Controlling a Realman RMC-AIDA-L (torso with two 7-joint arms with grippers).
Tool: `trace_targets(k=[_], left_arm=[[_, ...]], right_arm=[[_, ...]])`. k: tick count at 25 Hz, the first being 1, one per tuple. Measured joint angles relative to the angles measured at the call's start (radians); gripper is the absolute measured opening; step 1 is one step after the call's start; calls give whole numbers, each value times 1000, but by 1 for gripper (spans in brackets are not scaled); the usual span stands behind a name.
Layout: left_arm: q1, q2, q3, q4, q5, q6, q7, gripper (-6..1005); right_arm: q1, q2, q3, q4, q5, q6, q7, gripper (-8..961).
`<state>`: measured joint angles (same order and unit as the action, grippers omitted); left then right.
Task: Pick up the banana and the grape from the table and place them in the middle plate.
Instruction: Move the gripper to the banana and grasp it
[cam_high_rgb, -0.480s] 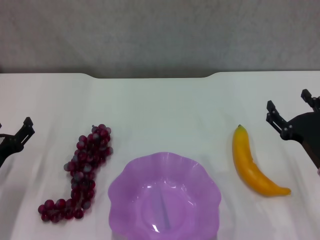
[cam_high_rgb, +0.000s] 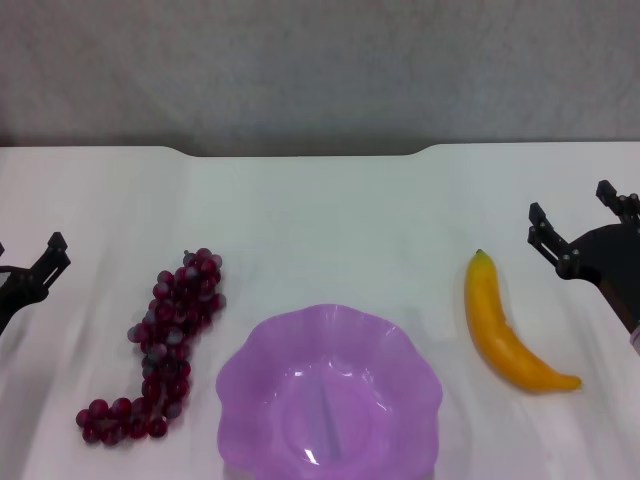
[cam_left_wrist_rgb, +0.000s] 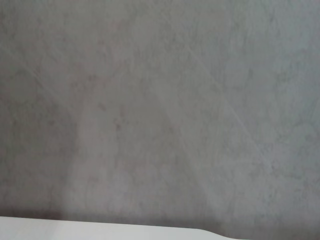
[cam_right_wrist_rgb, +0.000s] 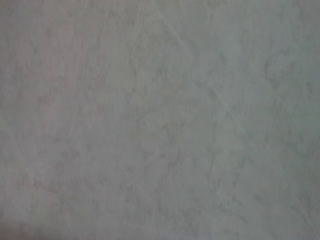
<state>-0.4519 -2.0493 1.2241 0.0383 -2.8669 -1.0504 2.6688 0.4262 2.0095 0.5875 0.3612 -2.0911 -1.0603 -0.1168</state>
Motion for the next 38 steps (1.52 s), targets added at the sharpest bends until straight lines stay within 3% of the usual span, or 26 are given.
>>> trace_targets(k=[11, 22, 27, 29, 33, 38], left_arm=[[4, 0, 0, 0, -4, 5, -1, 893], [18, 2, 0, 0, -2, 11, 4, 893], [22, 3, 0, 0, -3, 11, 4, 893], [21, 3, 0, 0, -3, 11, 4, 893], [21, 3, 0, 0, -3, 12, 5, 894], [17, 3, 0, 0, 0, 13, 5, 894]], right_arm=[[27, -1, 6, 23, -4, 89, -4, 883], [9, -36, 86, 192, -9, 287, -100, 883], [-92, -87, 255, 481, -9, 549, -308, 882], [-154, -76, 362, 593, -9, 670, -431, 882], [-264, -11, 637, 819, -8, 1041, -662, 881], [-240, -11, 869, 932, -42, 1516, -606, 880]])
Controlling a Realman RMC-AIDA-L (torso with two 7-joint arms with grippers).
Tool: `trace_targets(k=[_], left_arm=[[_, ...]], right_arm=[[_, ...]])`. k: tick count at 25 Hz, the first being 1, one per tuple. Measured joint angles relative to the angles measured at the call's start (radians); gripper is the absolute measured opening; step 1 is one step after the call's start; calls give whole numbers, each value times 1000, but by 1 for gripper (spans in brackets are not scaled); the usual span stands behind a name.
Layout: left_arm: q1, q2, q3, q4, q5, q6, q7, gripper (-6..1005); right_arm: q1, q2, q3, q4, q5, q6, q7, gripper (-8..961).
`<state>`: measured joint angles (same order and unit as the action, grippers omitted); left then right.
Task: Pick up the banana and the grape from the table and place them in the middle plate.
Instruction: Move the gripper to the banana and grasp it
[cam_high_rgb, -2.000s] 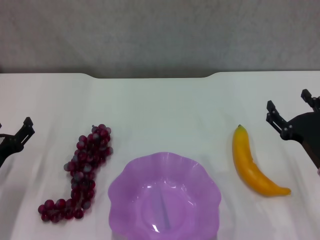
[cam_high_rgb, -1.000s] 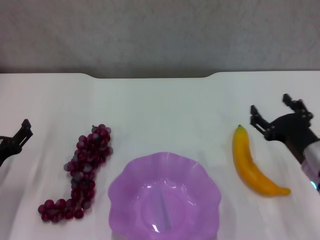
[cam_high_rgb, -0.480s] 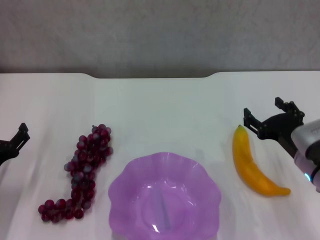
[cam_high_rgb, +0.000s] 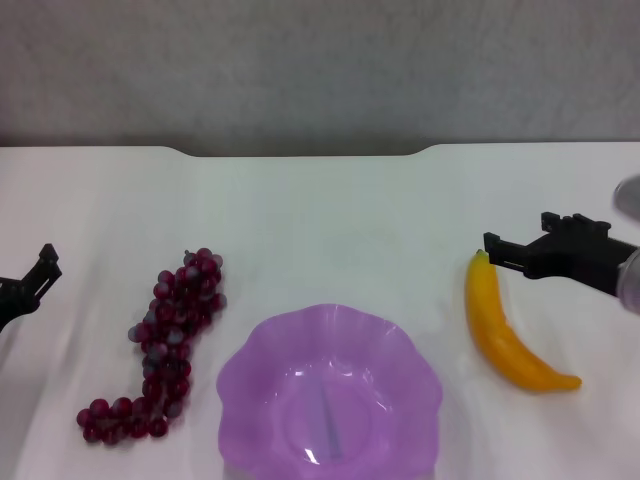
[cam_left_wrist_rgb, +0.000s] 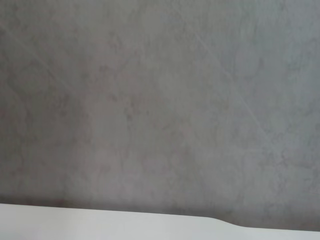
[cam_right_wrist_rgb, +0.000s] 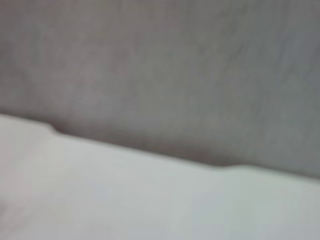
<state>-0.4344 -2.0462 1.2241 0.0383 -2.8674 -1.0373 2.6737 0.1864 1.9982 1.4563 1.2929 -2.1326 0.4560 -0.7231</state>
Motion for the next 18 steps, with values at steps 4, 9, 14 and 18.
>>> trace_targets(k=[4, 9, 14, 18], left_arm=[[-5, 0, 0, 0, 1, 0, 0, 894], [-10, -1, 0, 0, 1, 1, 0, 893], [-14, -2, 0, 0, 0, 0, -1, 894], [-20, -2, 0, 0, 0, 0, -2, 894]], right_arm=[[107, 1, 168, -4, -137, 313, 138, 880], [241, 1, 315, -54, -320, 575, 271, 880], [319, 0, 363, -165, -340, 614, 258, 880], [370, 1, 359, -280, -332, 592, 230, 880]])
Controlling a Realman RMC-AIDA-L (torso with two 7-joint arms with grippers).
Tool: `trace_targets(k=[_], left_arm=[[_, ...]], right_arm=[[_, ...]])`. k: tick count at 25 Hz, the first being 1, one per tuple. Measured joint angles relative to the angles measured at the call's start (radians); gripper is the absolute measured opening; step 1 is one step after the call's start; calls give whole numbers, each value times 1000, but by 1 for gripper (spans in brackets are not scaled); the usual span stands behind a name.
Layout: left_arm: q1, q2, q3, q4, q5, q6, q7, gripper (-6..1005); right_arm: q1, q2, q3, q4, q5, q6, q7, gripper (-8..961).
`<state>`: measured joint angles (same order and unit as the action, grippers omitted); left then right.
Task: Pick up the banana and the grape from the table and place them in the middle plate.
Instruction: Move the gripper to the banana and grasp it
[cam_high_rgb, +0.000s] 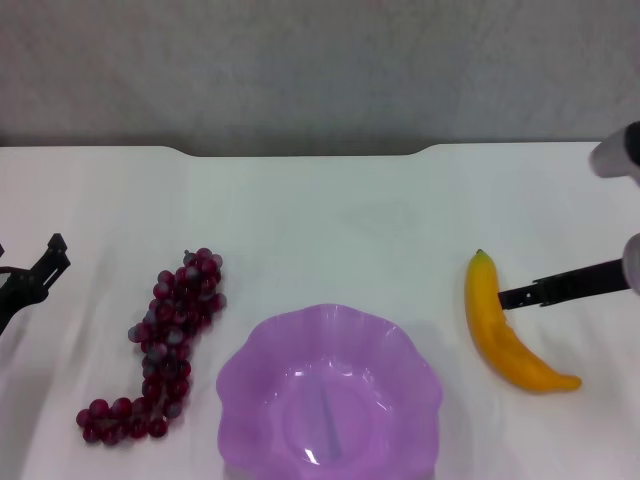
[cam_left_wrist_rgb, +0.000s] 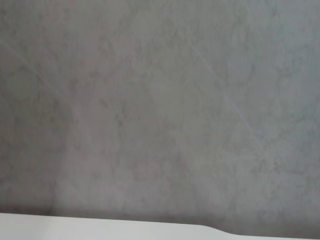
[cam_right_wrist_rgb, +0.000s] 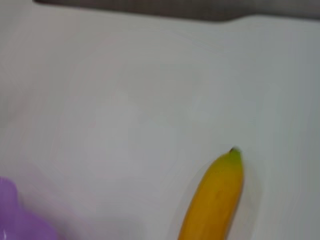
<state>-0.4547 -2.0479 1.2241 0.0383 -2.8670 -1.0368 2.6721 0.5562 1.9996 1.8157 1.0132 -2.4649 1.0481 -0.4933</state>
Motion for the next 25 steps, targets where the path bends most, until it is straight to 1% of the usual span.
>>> trace_targets(k=[3, 12, 14, 21, 25], left_arm=[[0, 0, 0, 0, 0, 1, 1, 894], [-3, -1, 0, 0, 0, 2, 0, 893], [-4, -1, 1, 0, 0, 1, 0, 893], [-6, -2, 2, 0, 1, -2, 0, 894], [-6, -3, 2, 0, 2, -4, 0, 893]], right_arm=[[23, 2, -9, -62, 3, -36, -16, 880], [46, 4, -57, -158, 69, -131, -56, 879], [50, 4, -63, -170, 75, -139, -59, 879], [94, 4, -87, -280, 104, -186, -88, 879], [103, 5, -88, -306, 104, -199, -92, 879]])
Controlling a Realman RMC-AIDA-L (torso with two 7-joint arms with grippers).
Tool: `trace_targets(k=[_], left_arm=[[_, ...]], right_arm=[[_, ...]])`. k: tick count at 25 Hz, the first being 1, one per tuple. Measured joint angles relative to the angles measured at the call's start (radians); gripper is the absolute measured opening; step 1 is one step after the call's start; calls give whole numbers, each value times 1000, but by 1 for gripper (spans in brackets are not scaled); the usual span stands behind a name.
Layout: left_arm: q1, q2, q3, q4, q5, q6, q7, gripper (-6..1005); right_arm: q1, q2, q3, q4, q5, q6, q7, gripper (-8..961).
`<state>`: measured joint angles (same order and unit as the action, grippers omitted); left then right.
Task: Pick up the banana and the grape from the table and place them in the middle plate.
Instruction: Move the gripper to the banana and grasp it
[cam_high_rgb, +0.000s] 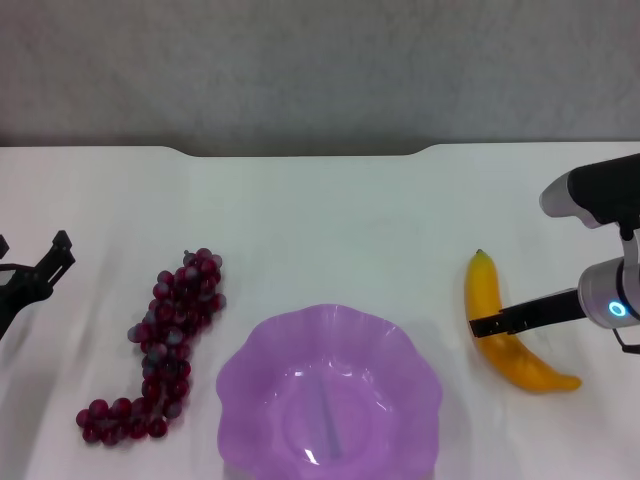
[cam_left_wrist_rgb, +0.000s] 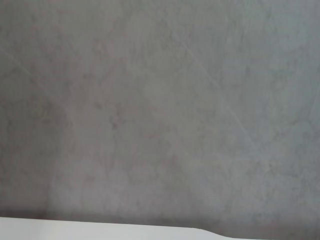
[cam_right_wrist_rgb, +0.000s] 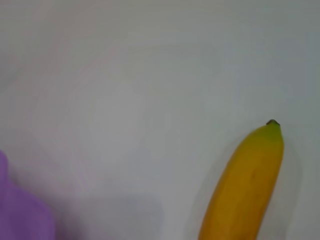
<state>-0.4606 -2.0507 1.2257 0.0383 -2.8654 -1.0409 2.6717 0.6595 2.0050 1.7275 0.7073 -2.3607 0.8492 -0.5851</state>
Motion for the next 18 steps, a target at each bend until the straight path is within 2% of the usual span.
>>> trace_targets(k=[8, 18], left_arm=[[0, 0, 0, 0, 0, -3, -2, 894], [-6, 0, 0, 0, 0, -5, -3, 894]], right_arm=[[5, 0, -8, -82, 87, -63, -84, 879], [15, 2, -75, -117, 136, -112, -108, 880]])
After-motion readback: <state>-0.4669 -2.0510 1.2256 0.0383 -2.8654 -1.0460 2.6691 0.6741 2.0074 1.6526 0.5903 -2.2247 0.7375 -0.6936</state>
